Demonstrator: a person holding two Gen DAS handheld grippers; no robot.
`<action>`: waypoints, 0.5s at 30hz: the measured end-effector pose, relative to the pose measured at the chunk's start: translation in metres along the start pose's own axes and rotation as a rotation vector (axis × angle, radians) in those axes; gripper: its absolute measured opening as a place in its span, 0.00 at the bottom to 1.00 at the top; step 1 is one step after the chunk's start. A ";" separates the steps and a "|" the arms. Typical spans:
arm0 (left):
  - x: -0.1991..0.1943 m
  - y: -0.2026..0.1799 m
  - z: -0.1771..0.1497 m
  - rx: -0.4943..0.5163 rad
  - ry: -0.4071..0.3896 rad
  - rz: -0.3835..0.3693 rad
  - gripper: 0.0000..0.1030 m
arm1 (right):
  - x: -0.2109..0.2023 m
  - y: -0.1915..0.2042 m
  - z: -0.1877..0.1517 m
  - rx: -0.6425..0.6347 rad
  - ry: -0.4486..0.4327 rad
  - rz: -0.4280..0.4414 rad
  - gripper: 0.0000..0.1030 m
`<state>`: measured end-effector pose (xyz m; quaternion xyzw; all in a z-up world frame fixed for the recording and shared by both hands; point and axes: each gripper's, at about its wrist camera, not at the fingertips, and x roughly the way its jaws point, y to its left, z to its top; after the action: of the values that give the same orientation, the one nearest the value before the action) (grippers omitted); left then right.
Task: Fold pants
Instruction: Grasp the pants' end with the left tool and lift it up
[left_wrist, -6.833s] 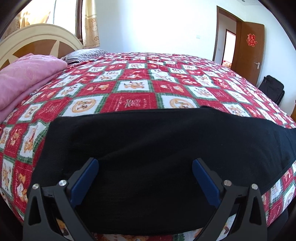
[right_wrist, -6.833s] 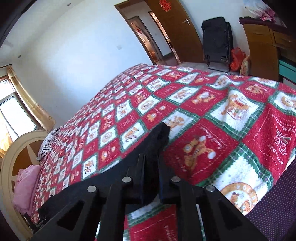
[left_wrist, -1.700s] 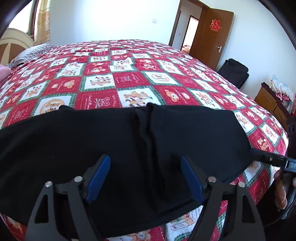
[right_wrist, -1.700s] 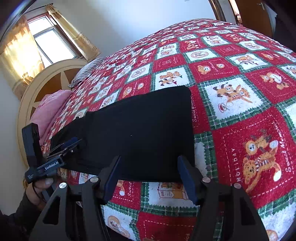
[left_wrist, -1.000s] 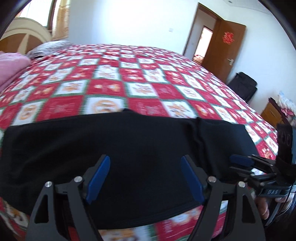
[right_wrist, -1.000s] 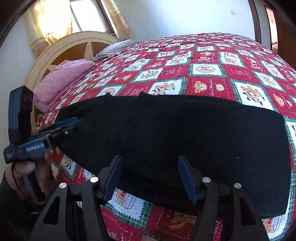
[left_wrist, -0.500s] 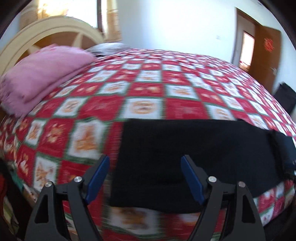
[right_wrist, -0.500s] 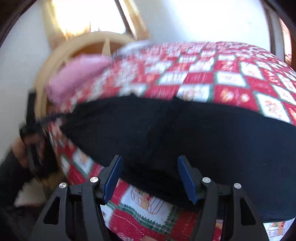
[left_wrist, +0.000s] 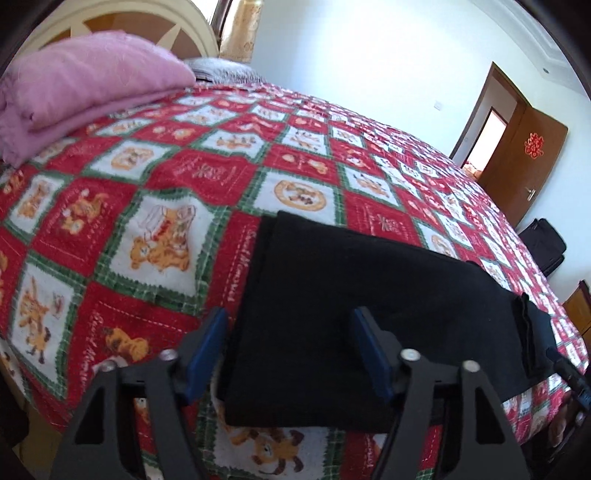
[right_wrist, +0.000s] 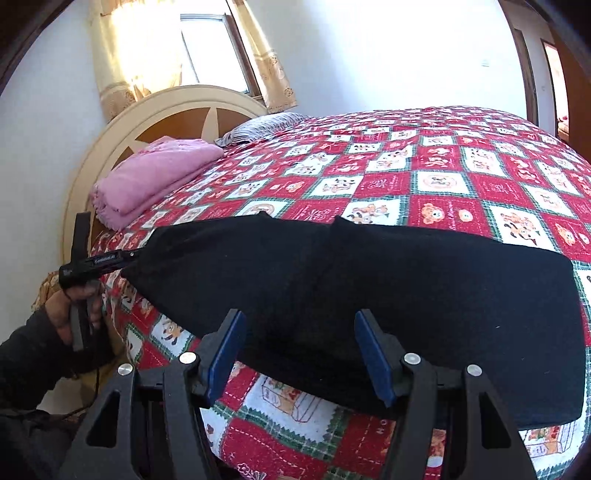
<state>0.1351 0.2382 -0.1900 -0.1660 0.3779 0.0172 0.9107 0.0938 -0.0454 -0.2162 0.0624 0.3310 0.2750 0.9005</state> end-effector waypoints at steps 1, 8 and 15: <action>0.000 0.002 0.000 -0.008 -0.003 -0.009 0.64 | 0.001 0.002 -0.001 -0.012 0.005 -0.002 0.62; 0.009 0.006 0.002 0.010 0.007 -0.039 0.68 | 0.006 0.008 -0.008 -0.045 0.019 -0.006 0.62; 0.001 -0.003 0.003 0.064 0.040 -0.029 0.47 | 0.004 0.004 -0.008 -0.026 0.005 -0.019 0.62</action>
<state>0.1388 0.2360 -0.1876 -0.1426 0.3941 -0.0112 0.9079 0.0894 -0.0407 -0.2234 0.0470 0.3303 0.2707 0.9030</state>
